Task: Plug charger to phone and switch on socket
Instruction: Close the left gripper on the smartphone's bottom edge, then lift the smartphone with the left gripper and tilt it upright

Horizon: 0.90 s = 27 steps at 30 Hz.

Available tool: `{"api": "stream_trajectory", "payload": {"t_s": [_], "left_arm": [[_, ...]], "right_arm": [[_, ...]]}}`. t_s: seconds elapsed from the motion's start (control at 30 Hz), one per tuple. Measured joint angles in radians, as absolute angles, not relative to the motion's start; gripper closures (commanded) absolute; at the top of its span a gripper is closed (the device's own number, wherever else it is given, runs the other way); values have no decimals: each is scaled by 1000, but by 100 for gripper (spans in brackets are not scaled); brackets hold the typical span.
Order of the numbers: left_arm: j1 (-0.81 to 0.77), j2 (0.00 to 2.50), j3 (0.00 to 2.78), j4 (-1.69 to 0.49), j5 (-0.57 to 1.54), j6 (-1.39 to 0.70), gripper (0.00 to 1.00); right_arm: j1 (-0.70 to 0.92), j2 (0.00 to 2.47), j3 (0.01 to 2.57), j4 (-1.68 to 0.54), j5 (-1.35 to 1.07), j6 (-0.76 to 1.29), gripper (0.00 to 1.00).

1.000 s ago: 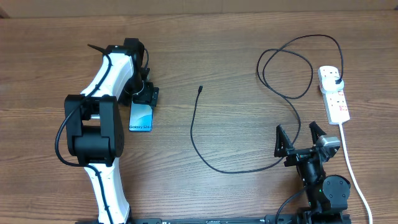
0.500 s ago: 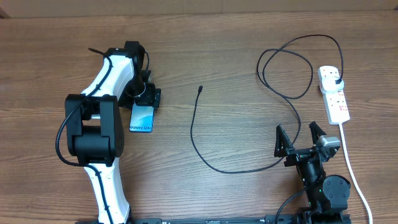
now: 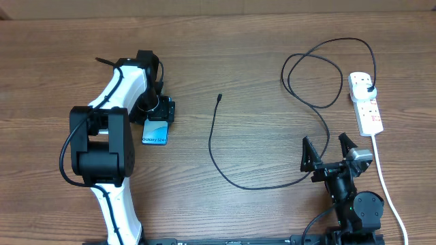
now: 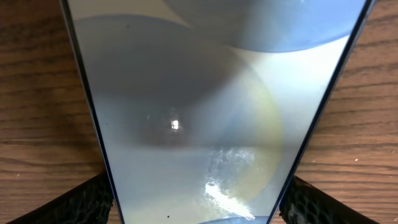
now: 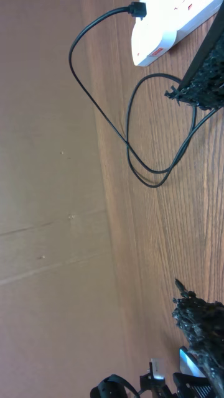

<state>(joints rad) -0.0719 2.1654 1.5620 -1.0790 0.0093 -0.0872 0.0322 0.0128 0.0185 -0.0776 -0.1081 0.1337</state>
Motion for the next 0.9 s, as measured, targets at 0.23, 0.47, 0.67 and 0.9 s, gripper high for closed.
{"api": "stream_trajectory", "payload": {"t_s": [0.23, 0.47, 0.67, 0.9], "left_arm": [[-72, 2164, 1560, -1066, 10, -138, 15], [-72, 2163, 1559, -1055, 11, -213, 20], [-72, 2162, 1558, -1070, 27, -348, 22], [-70, 2162, 1556, -1081, 75, -511, 23]], "right_arm": [[32, 13, 19, -78, -109, 134, 0], [32, 13, 19, -78, -108, 134, 0], [33, 13, 19, -78, -108, 134, 0], [33, 13, 19, -78, -108, 134, 0]]}}
